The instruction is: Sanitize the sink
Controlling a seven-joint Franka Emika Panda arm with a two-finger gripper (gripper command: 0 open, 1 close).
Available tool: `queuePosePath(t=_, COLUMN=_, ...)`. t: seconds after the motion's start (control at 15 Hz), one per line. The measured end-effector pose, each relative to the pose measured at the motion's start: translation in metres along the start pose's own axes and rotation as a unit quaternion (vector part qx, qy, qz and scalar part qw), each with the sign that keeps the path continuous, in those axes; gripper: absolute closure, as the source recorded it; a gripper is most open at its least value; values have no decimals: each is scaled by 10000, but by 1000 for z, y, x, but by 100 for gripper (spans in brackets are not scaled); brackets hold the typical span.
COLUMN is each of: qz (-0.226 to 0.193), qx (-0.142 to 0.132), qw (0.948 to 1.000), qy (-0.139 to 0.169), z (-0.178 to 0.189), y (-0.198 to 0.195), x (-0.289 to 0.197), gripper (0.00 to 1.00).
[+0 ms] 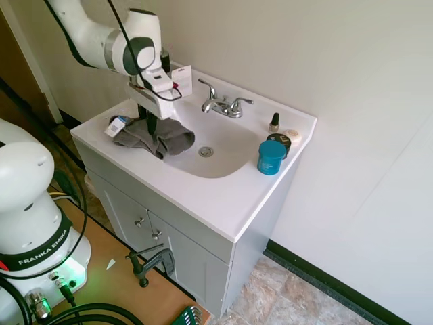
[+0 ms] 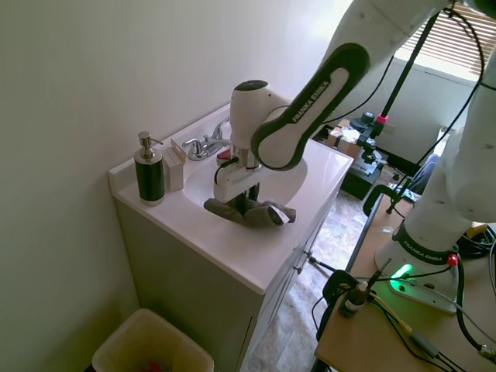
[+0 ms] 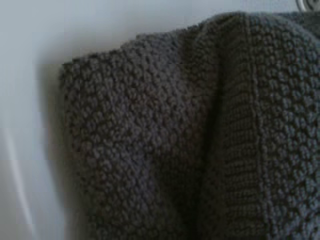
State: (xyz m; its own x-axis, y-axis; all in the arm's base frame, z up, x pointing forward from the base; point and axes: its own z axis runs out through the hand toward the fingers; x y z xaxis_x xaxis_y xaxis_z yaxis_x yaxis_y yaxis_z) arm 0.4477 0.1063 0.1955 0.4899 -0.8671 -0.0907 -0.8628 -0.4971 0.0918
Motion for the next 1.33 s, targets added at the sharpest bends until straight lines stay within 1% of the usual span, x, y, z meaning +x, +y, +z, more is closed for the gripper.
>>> queuePosePath(t=0.13, qz=195, qx=-113, qw=9995, qy=-209, z=11, y=-10, x=12, gripper=100)
queuePosePath(t=0.27, qz=165, qx=-184, qw=9995, qy=-190, z=14, y=-12, x=17, gripper=100)
queuePosePath(t=0.33, qz=49, qx=-234, qw=9997, qy=-103, z=16, y=-12, x=18, gripper=100)
queuePosePath(t=0.47, qz=-262, qx=-426, qw=9986, qy=161, z=24, y=-4, x=25, gripper=100)
queuePosePath(t=0.6, qz=-610, qx=-535, qw=9954, qy=515, z=33, y=10, x=40, gripper=100)
queuePosePath(t=0.8, qz=-956, qx=-652, qw=9882, qy=999, z=39, y=38, x=76, gripper=100)
queuePosePath(t=1.0, qz=-1192, qx=-805, qw=9787, qy=1466, z=35, y=65, x=123, gripper=100)
queuePosePath(t=1.13, qz=-1394, qx=-790, qw=9716, qy=1741, z=31, y=75, x=142, gripper=100)
queuePosePath(t=1.33, qz=-1700, qx=-595, qw=9591, qy=2185, z=28, y=81, x=151, gripper=100)
